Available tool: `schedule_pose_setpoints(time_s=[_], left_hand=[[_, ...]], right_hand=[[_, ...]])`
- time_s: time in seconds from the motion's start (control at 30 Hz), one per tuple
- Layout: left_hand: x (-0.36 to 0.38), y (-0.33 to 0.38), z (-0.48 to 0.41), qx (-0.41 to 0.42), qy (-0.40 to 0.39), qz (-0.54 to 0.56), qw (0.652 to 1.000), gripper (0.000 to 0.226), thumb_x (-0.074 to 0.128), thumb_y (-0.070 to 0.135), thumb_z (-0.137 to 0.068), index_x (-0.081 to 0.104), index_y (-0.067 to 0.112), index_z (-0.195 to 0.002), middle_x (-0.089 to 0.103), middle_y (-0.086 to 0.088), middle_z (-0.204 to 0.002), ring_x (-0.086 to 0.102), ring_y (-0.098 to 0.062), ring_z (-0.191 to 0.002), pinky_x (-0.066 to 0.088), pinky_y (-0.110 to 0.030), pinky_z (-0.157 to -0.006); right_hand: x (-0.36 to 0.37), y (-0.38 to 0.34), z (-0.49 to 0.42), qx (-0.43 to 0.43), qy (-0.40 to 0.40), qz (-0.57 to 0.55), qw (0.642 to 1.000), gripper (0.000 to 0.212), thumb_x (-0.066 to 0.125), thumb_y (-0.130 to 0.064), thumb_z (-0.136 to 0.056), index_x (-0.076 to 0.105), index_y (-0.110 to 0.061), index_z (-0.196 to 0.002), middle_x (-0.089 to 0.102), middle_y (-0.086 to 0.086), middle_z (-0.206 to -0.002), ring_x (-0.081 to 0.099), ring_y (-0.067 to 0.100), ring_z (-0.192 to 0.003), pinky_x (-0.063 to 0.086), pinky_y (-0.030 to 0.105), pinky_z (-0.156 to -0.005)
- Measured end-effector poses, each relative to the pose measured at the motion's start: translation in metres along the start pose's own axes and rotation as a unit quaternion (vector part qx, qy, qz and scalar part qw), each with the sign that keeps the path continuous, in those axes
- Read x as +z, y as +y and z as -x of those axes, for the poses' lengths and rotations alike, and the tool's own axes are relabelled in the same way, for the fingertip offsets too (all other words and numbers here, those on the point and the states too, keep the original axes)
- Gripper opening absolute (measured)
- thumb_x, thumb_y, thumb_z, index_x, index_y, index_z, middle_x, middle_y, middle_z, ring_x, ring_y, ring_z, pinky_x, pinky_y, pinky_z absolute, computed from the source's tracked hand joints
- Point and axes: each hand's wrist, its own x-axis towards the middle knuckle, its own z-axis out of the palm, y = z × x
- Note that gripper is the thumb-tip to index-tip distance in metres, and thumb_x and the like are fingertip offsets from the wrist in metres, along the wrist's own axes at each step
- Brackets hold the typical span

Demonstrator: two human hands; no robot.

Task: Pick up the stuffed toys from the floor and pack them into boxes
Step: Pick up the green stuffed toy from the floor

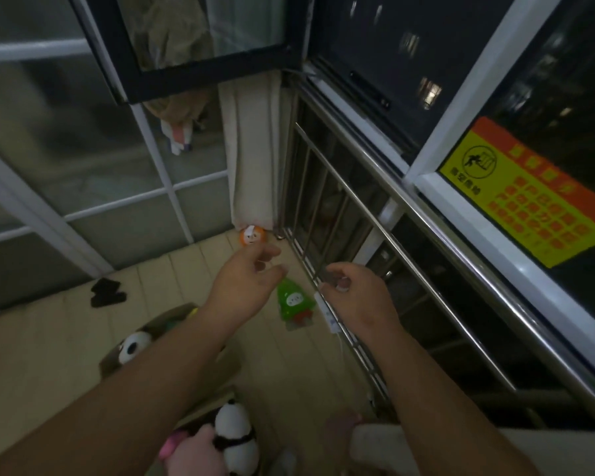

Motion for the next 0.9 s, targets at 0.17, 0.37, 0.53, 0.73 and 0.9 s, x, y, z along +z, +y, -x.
schedule_pose_setpoints(time_s=[0.17,0.37,0.53,0.73,0.9], left_hand=[[0.004,-0.001,0.010,-0.002,0.014,0.024,1.000,0.022,0.068,0.033,-0.082,0.064,0.028,-0.103,0.065,0.009,-0.103,0.060,-0.011,-0.092,0.040,-0.022,-0.070],[0.011,-0.018,0.014,0.013,0.007,0.021,1.000,0.026,0.067,0.034,-0.082,0.062,0.030,-0.107,0.062,0.008,-0.106,0.058,-0.011,-0.094,0.040,-0.024,-0.074],[0.020,-0.039,-0.001,-0.011,0.019,0.017,1.000,0.022,0.067,0.038,-0.081,0.063,0.030,-0.101,0.065,0.008,-0.103,0.061,-0.013,-0.092,0.046,-0.026,-0.074],[0.064,-0.072,-0.070,-0.042,0.009,-0.021,0.999,0.024,0.067,0.027,-0.085,0.062,0.020,-0.108,0.058,0.007,-0.104,0.057,-0.010,-0.091,0.038,-0.010,-0.066],[0.136,-0.146,-0.165,-0.114,0.001,-0.038,0.993,0.022,0.064,0.034,-0.085,0.060,0.030,-0.106,0.059,0.006,-0.109,0.059,-0.013,-0.095,0.045,-0.026,-0.077]], right_hand=[[-0.010,0.002,0.010,-0.016,-0.004,0.021,1.000,0.036,0.066,-0.031,-0.086,0.061,-0.026,-0.122,0.058,-0.003,-0.115,0.055,0.009,-0.098,0.043,0.023,-0.081],[-0.001,0.013,0.014,-0.032,0.016,0.024,0.999,0.036,0.066,-0.028,-0.086,0.062,-0.028,-0.121,0.056,-0.003,-0.114,0.052,0.004,-0.095,0.039,0.018,-0.079],[0.015,0.034,-0.007,-0.019,-0.013,0.024,0.999,0.043,0.067,-0.030,-0.086,0.057,-0.026,-0.127,0.058,0.001,-0.122,0.055,0.011,-0.104,0.043,0.022,-0.085],[0.050,0.079,-0.090,-0.003,-0.043,0.025,0.999,0.044,0.068,-0.030,-0.084,0.058,-0.024,-0.126,0.058,0.002,-0.122,0.057,0.016,-0.108,0.047,0.029,-0.093],[0.117,0.155,-0.194,0.021,-0.072,0.013,0.997,0.038,0.068,-0.026,-0.082,0.063,-0.025,-0.119,0.061,0.002,-0.118,0.060,0.021,-0.106,0.051,0.040,-0.090]])
